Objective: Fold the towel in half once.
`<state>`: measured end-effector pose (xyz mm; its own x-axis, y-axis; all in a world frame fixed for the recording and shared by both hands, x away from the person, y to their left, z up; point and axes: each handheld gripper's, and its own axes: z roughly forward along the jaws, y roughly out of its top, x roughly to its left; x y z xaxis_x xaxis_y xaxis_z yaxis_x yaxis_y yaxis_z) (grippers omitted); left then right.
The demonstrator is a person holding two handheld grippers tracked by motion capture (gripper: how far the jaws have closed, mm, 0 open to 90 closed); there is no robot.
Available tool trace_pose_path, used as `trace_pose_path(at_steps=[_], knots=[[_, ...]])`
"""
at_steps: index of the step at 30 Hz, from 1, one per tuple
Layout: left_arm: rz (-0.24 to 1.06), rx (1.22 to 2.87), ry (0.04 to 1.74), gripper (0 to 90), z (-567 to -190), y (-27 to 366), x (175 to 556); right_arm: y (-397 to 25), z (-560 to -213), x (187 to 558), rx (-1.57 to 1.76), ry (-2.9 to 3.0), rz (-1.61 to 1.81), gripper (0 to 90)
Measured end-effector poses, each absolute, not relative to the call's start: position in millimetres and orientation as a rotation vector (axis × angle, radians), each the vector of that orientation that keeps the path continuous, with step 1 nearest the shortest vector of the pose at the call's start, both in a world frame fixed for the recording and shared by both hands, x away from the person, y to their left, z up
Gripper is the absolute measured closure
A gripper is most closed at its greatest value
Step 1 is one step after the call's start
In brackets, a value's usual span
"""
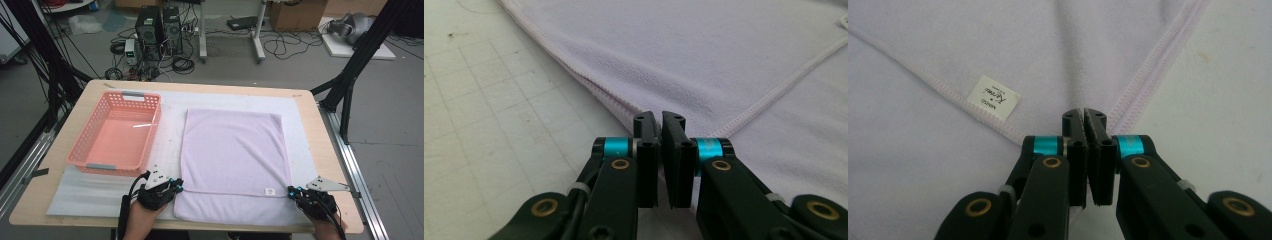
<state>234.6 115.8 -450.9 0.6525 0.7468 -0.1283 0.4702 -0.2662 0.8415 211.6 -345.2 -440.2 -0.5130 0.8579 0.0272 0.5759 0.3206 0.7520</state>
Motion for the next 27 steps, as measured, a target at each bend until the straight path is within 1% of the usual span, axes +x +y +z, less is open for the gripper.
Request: trace_pose_path(at_steps=[2,5,6,7,11,12,15,16,17,18,19,23,27], knots=[[0.365,1.919,0.958,80.1,-451.0,116.2,235.4,-344.8,-441.1,211.9,1.275,2.220,1.023,87.7],[0.360,1.911,0.991,67.5,-452.2,114.8,237.0,-344.2,-442.0,212.4,1.280,2.221,1.024,87.5],[0.370,1.918,0.990,67.3,-452.7,114.3,237.6,-344.1,-441.9,212.2,1.285,2.221,1.021,87.5],[0.377,1.925,0.990,67.7,-453.0,113.9,238.0,-344.3,-442.0,212.3,1.284,2.222,1.022,87.4],[0.411,1.934,0.985,81.5,-452.5,111.4,237.7,-344.6,-442.2,212.6,1.282,2.221,1.026,87.0],[0.421,1.935,0.980,83.1,-451.9,111.4,237.5,-344.6,-442.3,212.6,1.282,2.220,1.026,86.9],[0.436,1.914,0.973,83.7,-450.1,112.2,237.1,-344.8,-442.2,212.5,1.287,2.221,1.026,86.9],[0.434,1.907,0.980,82.0,-450.0,112.7,237.6,-344.7,-442.3,212.5,1.287,2.222,1.027,86.8],[0.426,1.899,0.995,77.1,-450.2,113.3,238.3,-344.6,-442.4,212.5,1.287,2.221,1.027,86.8],[0.417,1.893,1.000,74.5,-450.7,113.7,238.9,-344.6,-442.3,212.6,1.287,2.221,1.027,86.8],[0.411,1.897,0.999,74.8,-450.9,113.6,239.1,-344.7,-442.3,212.6,1.287,2.222,1.026,86.8],[0.425,1.922,0.969,85.2,-451.1,110.1,238.0,-344.8,-442.6,213.1,1.283,2.224,1.027,86.6],[0.432,1.893,0.966,86.9,-448.7,112.0,236.9,-345.0,-442.2,213.4,1.286,2.225,1.030,86.4]])
